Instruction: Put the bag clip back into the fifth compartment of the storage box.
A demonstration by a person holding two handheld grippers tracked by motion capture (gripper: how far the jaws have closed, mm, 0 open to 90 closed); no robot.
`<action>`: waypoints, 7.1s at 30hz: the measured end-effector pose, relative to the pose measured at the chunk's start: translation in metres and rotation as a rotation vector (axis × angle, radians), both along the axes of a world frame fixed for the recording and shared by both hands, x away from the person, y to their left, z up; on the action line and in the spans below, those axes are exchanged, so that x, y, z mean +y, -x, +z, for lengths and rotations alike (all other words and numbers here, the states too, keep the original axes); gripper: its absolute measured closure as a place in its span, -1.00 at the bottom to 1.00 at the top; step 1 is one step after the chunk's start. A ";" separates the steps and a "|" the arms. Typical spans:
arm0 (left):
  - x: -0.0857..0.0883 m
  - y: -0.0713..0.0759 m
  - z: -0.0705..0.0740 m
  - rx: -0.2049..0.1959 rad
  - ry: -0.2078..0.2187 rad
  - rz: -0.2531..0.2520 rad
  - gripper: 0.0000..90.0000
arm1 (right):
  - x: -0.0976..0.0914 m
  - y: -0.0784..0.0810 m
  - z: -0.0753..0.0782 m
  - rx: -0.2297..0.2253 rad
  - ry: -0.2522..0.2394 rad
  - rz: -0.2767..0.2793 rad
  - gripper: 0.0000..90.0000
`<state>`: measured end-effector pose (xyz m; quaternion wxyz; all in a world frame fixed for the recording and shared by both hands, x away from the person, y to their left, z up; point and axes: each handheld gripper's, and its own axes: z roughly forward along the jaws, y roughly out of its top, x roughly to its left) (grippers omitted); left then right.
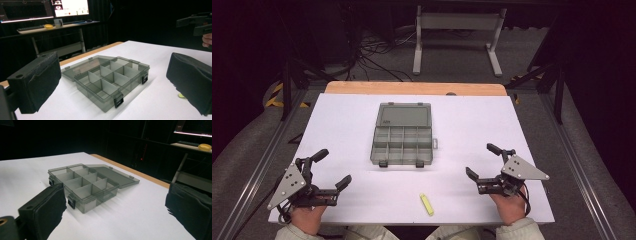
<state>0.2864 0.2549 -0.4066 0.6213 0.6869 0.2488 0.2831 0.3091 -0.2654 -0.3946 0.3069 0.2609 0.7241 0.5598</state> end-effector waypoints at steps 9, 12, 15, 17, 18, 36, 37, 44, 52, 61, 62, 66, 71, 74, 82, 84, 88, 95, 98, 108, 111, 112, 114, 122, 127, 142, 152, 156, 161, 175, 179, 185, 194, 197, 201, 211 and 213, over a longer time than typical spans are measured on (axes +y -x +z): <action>0.001 0.000 0.001 0.013 0.001 -0.012 -1.00 | 0.002 0.000 0.000 0.009 0.004 0.006 -0.93; 0.001 0.000 0.001 0.011 0.005 -0.007 -1.00 | 0.002 0.000 0.000 0.013 0.007 0.007 -0.93; 0.001 0.000 0.002 0.013 0.006 -0.005 -1.00 | 0.003 0.000 0.000 0.014 0.009 0.009 -0.92; 0.001 0.000 0.002 0.015 0.008 -0.004 -1.00 | 0.003 0.000 0.000 0.017 0.013 0.012 -0.92; 0.001 0.000 0.001 0.017 0.007 -0.004 -1.00 | 0.003 0.000 0.000 0.017 0.013 0.012 -0.92; -0.007 -0.004 0.008 0.039 0.007 -0.033 -0.99 | 0.004 0.000 0.000 0.023 0.011 0.018 -0.91; -0.011 -0.006 0.009 0.051 0.015 -0.055 -0.99 | 0.004 0.000 0.000 0.025 0.012 0.018 -0.91; -0.032 -0.013 0.015 0.065 0.000 -0.116 -0.97 | 0.004 0.000 0.001 0.024 0.010 0.018 -0.91; -0.058 -0.021 0.024 0.056 -0.002 -0.191 -0.97 | 0.003 0.000 0.001 0.023 0.008 0.019 -0.90; -0.084 -0.029 0.031 0.057 -0.004 -0.260 -0.97 | 0.002 0.000 0.001 0.026 0.007 0.019 -0.90; -0.090 -0.030 0.032 0.058 -0.001 -0.277 -0.98 | 0.002 0.000 0.001 0.027 0.007 0.019 -0.90; -0.100 -0.034 0.035 0.057 -0.006 -0.304 -0.98 | 0.002 0.000 0.001 0.026 0.008 0.020 -0.90; -0.108 -0.037 0.035 0.068 -0.004 -0.319 -0.99 | 0.001 0.000 0.001 0.027 0.005 0.021 -0.90; -0.114 -0.039 0.036 0.073 -0.010 -0.337 -0.99 | 0.001 0.000 0.001 0.027 0.005 0.021 -0.90; -0.131 -0.046 0.036 0.091 -0.006 -0.371 -0.99 | 0.001 0.000 0.001 0.026 0.006 0.020 -0.90; -0.136 -0.047 0.036 0.094 -0.011 -0.382 -0.99 | 0.001 0.000 0.002 0.025 0.006 0.019 -0.90; -0.145 -0.050 0.035 0.100 -0.013 -0.406 -0.97 | 0.000 -0.001 0.002 0.024 0.004 0.018 -0.90; -0.158 -0.054 0.035 0.109 -0.025 -0.432 -0.92 | 0.000 0.000 0.002 0.023 0.004 0.018 -0.90; -0.165 -0.054 0.035 0.106 -0.042 -0.443 -0.90 | 0.000 0.000 0.002 0.023 0.001 0.020 -0.90; -0.177 -0.058 0.032 0.124 -0.069 -0.480 -0.86 | -0.001 0.000 0.002 0.024 0.002 0.020 -0.90; -0.178 -0.057 0.031 0.133 -0.069 -0.493 -0.75 | -0.001 0.000 0.002 0.025 0.002 0.020 -0.90; -0.178 -0.058 0.031 0.140 -0.079 -0.506 -0.47 | -0.001 0.000 0.002 0.025 0.002 0.021 -0.90; -0.178 -0.058 0.030 0.156 -0.099 -0.538 -0.11 | 0.000 0.000 0.002 0.025 0.002 0.021 -0.90; -0.184 -0.058 0.031 0.226 -0.196 -0.569 0.99 | -0.001 -0.001 0.002 0.025 0.003 0.021 -0.90; -0.190 -0.060 0.030 0.282 -0.264 -0.562 1.00 | -0.001 -0.001 0.002 0.025 0.003 0.021 -0.90; -0.212 -0.074 0.010 0.452 -0.540 -0.556 1.00 | -0.004 0.002 0.002 0.026 0.002 0.014 -0.90; -0.225 -0.074 -0.005 0.528 -0.687 -0.564 0.99 | -0.004 0.002 0.002 0.025 0.002 0.016 -0.90; -0.230 -0.073 -0.011 0.544 -0.730 -0.576 0.99 | -0.003 0.002 0.002 0.026 0.001 0.017 -0.90; -0.236 -0.073 -0.018 0.560 -0.780 -0.579 0.99 | -0.003 0.002 0.002 0.025 0.000 0.017 -0.90; -0.241 -0.073 -0.026 0.596 -0.850 -0.602 0.99 | -0.003 0.002 0.002 0.025 0.002 0.020 -0.90; -0.239 -0.071 -0.026 0.609 -0.864 -0.600 0.99 | -0.003 0.002 0.002 0.024 0.001 0.020 -0.90; -0.237 -0.067 -0.026 0.624 -0.909 -0.607 0.99 | -0.003 0.003 0.003 0.023 -0.001 0.020 -0.90; -0.235 -0.059 -0.023 0.629 -0.966 -0.632 0.99 | -0.003 0.002 0.003 0.020 -0.001 0.025 -0.90; -0.232 -0.057 -0.023 0.637 -0.973 -0.635 0.99 | -0.002 0.002 0.003 0.020 -0.001 0.026 -0.90; -0.229 -0.055 -0.023 0.646 -0.983 -0.642 0.99 | -0.002 0.002 0.003 0.017 -0.001 0.028 -0.90; -0.225 -0.048 -0.022 0.659 -1.000 -0.663 0.98 | -0.002 0.002 0.003 0.018 -0.004 0.032 -0.90; -0.225 -0.047 -0.022 0.658 -1.005 -0.671 0.97 | -0.001 0.002 0.003 0.018 -0.004 0.033 -0.90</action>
